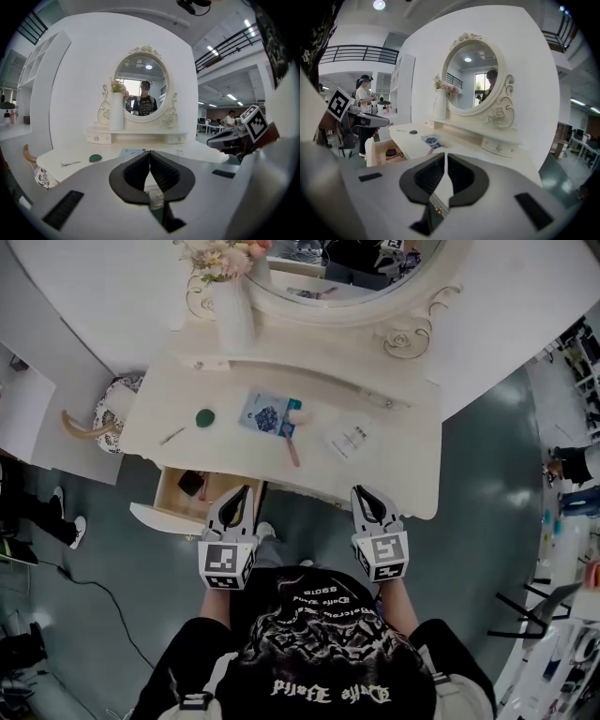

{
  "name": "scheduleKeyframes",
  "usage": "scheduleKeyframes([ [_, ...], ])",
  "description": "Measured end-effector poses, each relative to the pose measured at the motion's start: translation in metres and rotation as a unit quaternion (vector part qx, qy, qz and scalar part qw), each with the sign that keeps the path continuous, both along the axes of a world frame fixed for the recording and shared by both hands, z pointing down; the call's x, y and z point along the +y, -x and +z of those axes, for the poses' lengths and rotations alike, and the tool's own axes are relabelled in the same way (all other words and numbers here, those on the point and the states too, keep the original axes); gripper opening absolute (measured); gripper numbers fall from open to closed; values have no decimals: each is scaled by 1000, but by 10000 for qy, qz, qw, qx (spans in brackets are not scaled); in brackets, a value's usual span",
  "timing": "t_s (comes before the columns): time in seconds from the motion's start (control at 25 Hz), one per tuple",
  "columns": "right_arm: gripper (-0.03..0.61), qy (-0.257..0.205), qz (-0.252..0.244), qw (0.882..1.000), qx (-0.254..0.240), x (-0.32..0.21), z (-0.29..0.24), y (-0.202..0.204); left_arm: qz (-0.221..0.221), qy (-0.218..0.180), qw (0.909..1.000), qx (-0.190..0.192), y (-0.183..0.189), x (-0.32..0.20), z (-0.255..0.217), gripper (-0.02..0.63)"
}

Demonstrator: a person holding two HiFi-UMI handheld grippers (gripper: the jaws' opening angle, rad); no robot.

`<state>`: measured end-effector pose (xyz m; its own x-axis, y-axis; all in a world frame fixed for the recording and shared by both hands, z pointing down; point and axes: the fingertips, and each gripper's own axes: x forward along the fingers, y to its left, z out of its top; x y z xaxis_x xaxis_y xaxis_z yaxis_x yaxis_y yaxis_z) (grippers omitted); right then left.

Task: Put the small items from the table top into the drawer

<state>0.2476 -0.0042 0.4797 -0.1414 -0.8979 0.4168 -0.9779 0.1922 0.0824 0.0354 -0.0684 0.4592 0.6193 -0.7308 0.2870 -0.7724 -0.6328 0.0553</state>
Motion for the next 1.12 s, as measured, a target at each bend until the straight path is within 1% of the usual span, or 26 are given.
scheduleKeyframes([
  [0.16, 14, 129, 92, 9999, 55, -22, 3, 8, 21, 76, 10000, 28, 16, -22, 2, 17],
  [0.32, 14, 212, 254, 9992, 240, -45, 5, 11, 127, 98, 9999, 57, 29, -39, 1, 17],
  [0.52, 18, 272, 511, 9981, 213, -64, 8, 14, 170, 186, 9997, 18, 45, -53, 6, 17],
  [0.56, 28, 322, 534, 9979, 191, -66, 10, 14, 168, 202, 9997, 13, 47, -55, 6, 17],
  [0.64, 70, 425, 576, 9974, 126, -69, 14, 13, 163, 246, 9996, 1, 50, -56, 8, 17],
  [0.76, 93, 505, 630, 9967, 114, -73, 19, 10, 132, 319, 9994, -48, 54, -59, 12, 17],
  [0.84, 119, 561, 623, 9964, 128, -76, 22, 7, 97, 343, 9993, -66, 54, -62, 13, 17],
  [0.92, 131, 649, 607, 9960, 111, -77, 26, 4, 48, 361, 9993, -89, 54, -63, 14, 17],
  [1.12, 135, 746, 496, 9960, 78, -84, 30, -3, -102, 397, 9991, -114, 50, -69, 14, 17],
])
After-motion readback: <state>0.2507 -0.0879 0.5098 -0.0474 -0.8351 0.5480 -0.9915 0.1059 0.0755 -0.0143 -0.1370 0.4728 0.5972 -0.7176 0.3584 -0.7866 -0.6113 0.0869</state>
